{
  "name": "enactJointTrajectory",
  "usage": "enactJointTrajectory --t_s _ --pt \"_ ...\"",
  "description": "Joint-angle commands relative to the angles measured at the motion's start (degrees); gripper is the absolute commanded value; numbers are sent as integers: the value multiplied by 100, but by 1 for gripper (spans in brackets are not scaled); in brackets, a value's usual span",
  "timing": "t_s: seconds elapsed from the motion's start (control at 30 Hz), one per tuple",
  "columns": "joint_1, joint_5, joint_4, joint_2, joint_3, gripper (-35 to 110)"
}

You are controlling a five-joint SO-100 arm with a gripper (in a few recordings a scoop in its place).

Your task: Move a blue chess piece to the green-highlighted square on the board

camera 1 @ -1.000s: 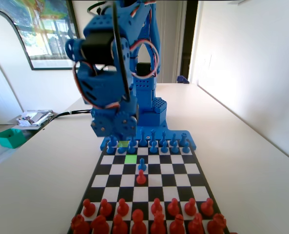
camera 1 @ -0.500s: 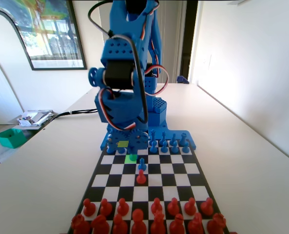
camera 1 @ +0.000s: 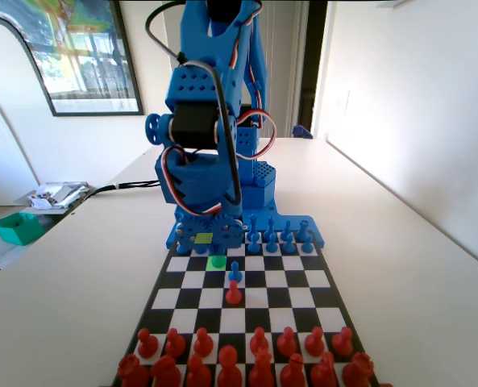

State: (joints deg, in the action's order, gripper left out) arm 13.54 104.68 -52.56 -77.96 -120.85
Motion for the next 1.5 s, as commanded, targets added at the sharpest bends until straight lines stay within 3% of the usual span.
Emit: enactJointTrajectory --t_s 0.0,0.37,0.7,1.0,1.47 --pt "123 9 -35 -123 9 8" --pt "114 123 -765 -343 554 12" --pt "176 132 -2241 -923 1854 11" --pt "229 79 -3472 -2558 2417 4" --pt "-220 167 -4623 -5423 1934 1"
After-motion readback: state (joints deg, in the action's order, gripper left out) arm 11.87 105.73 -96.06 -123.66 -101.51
